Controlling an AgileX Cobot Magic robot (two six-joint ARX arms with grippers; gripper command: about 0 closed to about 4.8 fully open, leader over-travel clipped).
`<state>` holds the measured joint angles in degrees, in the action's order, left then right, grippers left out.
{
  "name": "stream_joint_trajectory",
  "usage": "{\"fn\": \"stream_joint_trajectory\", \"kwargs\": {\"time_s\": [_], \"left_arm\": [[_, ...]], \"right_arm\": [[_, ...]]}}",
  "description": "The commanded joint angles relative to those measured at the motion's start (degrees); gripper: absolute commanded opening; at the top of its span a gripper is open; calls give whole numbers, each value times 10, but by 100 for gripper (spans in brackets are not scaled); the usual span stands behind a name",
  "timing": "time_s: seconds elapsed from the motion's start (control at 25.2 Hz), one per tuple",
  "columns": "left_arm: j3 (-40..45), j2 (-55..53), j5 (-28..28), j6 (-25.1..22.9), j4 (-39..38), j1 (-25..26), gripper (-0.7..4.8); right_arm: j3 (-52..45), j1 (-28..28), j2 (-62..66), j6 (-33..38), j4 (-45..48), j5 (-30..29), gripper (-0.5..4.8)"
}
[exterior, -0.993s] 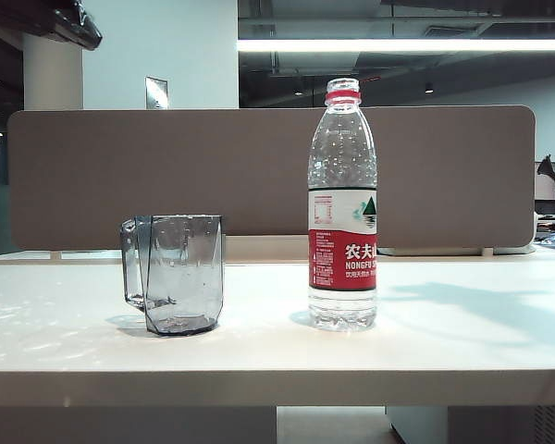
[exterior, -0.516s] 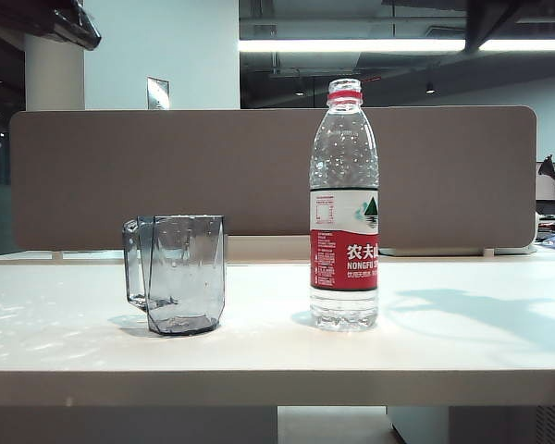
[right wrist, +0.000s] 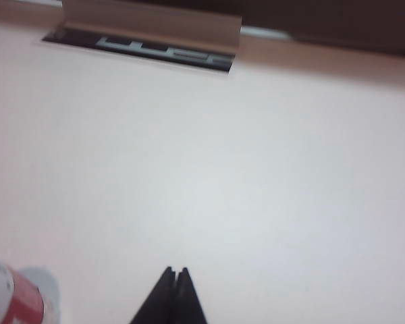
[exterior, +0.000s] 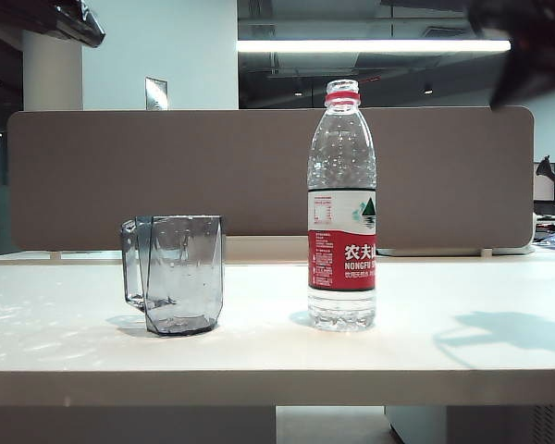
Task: Pick up the mineral water bottle on the table and pour water into the mug until it's half full.
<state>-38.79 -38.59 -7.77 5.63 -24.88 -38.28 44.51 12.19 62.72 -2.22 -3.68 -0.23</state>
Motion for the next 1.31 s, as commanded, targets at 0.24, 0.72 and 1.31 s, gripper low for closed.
{"fn": "stream_joint_trajectory", "kwargs": {"time_s": [0.24, 0.72, 1.31], "left_arm": [[-4, 0, 0, -3, 5, -1, -1], [-4, 0, 0, -3, 6, -1, -1], [-4, 1, 0, -3, 5, -1, -1]], "right_arm": [[-300, 35, -99, 103, 336, -13, -5], [-348, 154, -87, 77, 425, -1, 137], [-342, 191, 239, 67, 732, 16, 403]]}}
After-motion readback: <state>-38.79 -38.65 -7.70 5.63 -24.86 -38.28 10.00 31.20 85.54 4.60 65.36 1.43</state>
